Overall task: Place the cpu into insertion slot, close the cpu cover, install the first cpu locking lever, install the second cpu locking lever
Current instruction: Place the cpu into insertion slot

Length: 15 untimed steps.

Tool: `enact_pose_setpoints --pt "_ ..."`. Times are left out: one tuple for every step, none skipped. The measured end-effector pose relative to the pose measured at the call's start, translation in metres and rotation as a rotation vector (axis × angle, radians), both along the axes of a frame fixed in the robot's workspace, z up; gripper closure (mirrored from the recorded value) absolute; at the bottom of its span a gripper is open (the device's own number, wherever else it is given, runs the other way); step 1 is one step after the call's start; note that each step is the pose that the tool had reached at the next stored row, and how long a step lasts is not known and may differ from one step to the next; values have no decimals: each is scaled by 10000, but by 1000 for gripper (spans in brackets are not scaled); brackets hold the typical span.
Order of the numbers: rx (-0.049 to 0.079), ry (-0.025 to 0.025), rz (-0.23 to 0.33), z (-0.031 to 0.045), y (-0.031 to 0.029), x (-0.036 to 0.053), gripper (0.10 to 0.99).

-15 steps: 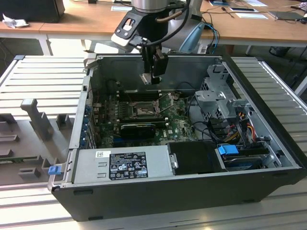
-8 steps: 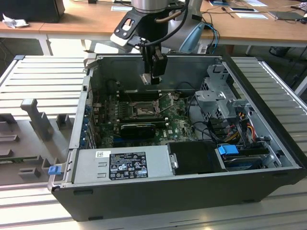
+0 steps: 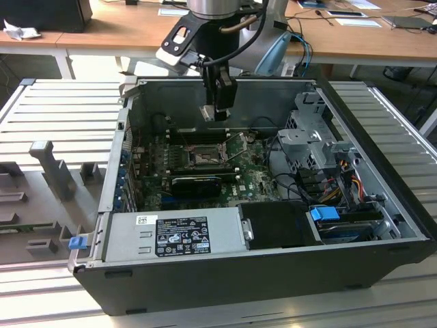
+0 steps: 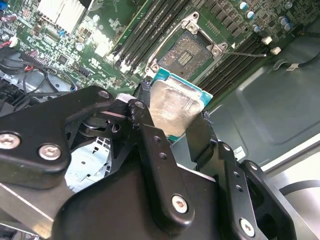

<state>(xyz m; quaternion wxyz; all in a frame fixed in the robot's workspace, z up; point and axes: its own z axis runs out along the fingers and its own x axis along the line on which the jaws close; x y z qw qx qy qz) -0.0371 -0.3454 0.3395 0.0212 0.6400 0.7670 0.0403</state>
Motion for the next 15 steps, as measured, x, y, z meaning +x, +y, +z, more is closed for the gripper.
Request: enact_pose_setpoints --pt "-1 0 -116 -4 0 0 561" --pt "-2 1 -212 -7 0 0 561" --pt "-2 0 -301 -10 0 0 561" --pt "-2 0 -421 -16 0 0 561" --pt "-2 1 -501 -19 0 0 561" --pt "-2 1 -594 -23 0 0 561" --pt "-2 1 -667 -25 0 0 561" --pt "-2 0 -802 -30 0 0 561" --pt "-3 1 -924 -34 -1 0 561" --pt "-2 1 -1015 -37 0 -2 561" --pt "-2 1 -1064 -39 0 -2 561" --pt "-2 1 -1119 -42 0 -3 561" --pt "-2 1 -1185 -45 0 -3 561" --pt "-2 1 -1226 -47 0 -4 561" --pt "-2 1 -1270 -49 0 -4 561"
